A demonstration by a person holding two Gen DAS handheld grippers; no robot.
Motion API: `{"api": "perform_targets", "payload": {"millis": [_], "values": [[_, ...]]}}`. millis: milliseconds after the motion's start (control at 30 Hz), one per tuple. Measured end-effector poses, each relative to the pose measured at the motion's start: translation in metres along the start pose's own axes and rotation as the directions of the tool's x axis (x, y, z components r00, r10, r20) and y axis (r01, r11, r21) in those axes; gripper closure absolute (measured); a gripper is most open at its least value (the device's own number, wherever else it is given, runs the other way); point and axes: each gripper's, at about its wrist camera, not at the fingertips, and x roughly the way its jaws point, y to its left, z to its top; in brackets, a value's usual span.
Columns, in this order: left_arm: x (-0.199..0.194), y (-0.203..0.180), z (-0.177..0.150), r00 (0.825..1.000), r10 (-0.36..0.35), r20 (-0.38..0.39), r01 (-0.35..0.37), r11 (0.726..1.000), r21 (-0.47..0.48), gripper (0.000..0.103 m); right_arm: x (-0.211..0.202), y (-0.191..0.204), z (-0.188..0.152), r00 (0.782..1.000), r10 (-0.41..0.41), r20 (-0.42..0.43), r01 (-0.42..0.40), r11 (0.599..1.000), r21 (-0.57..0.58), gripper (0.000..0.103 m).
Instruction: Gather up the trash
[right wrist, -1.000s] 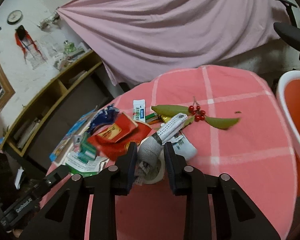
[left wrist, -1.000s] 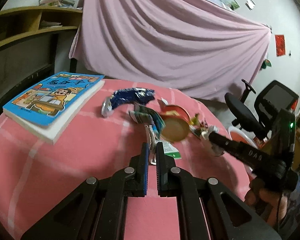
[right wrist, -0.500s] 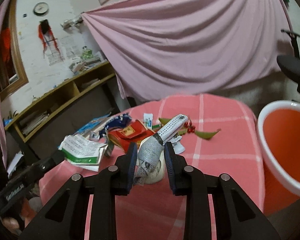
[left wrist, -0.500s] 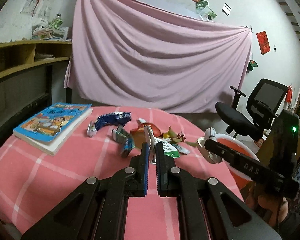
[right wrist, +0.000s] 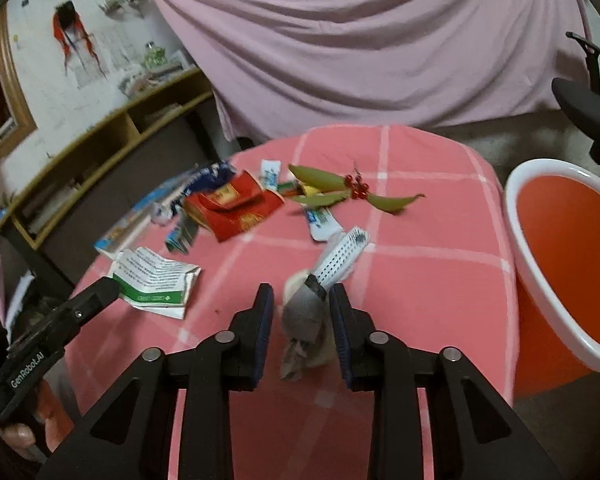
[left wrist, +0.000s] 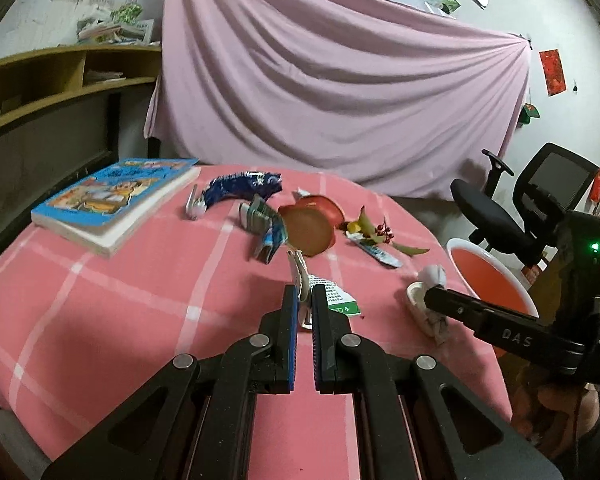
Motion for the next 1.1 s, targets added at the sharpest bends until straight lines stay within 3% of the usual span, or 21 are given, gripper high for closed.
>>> {"api": "perform_targets", "payload": {"millis": [67, 200, 300, 433, 667, 733, 833, 933, 1100], "values": [[0.000, 0.004, -0.002, 1.000, -0.005, -0.003, 0.005, 1.000, -0.008, 0.099, -0.001, -0.001, -0.002, 1.000, -0.011, 0.007, 0.011, 1.000, -0.002, 0.060], [0.001, 0.009, -0.005, 1.000, -0.015, -0.014, 0.015, 1.000, -0.025, 0.099, 0.002, -0.005, -0.002, 0.999, -0.046, 0.003, 0.046, 0.999, 0.000, 0.061], [-0.001, 0.010, -0.004, 1.000, -0.022, -0.011, 0.022, 0.999, -0.028, 0.099, 0.003, -0.004, -0.001, 0.998, -0.061, 0.001, 0.061, 0.998, 0.004, 0.083], [-0.004, 0.004, -0.001, 1.000, -0.028, 0.007, 0.028, 1.000, -0.011, 0.099, 0.001, -0.003, -0.002, 0.998, -0.056, 0.017, 0.056, 0.998, -0.002, 0.084], [-0.015, -0.024, 0.017, 0.994, -0.062, 0.086, 0.056, 0.996, 0.068, 0.099, -0.028, -0.002, 0.002, 0.984, -0.024, 0.179, 0.025, 1.000, 0.000, 0.084], [-0.015, -0.033, 0.025, 0.991, -0.084, 0.101, 0.076, 0.994, 0.082, 0.099, -0.040, -0.004, 0.004, 0.968, -0.036, 0.247, 0.037, 0.999, 0.004, 0.084], [-0.014, -0.055, 0.039, 0.983, -0.134, 0.124, 0.121, 0.987, 0.105, 0.099, -0.063, -0.012, 0.006, 0.929, -0.065, 0.364, 0.057, 0.998, 0.032, 0.084], [-0.009, -0.083, 0.053, 0.972, -0.183, 0.146, 0.163, 0.976, 0.142, 0.099, -0.089, -0.028, 0.006, 0.866, -0.129, 0.483, 0.106, 0.992, 0.075, 0.084], [0.007, -0.145, 0.070, 0.945, -0.287, 0.156, 0.248, 0.942, 0.226, 0.099, -0.119, -0.065, 0.005, 0.777, -0.251, 0.578, 0.195, 0.968, 0.157, 0.084]]}}
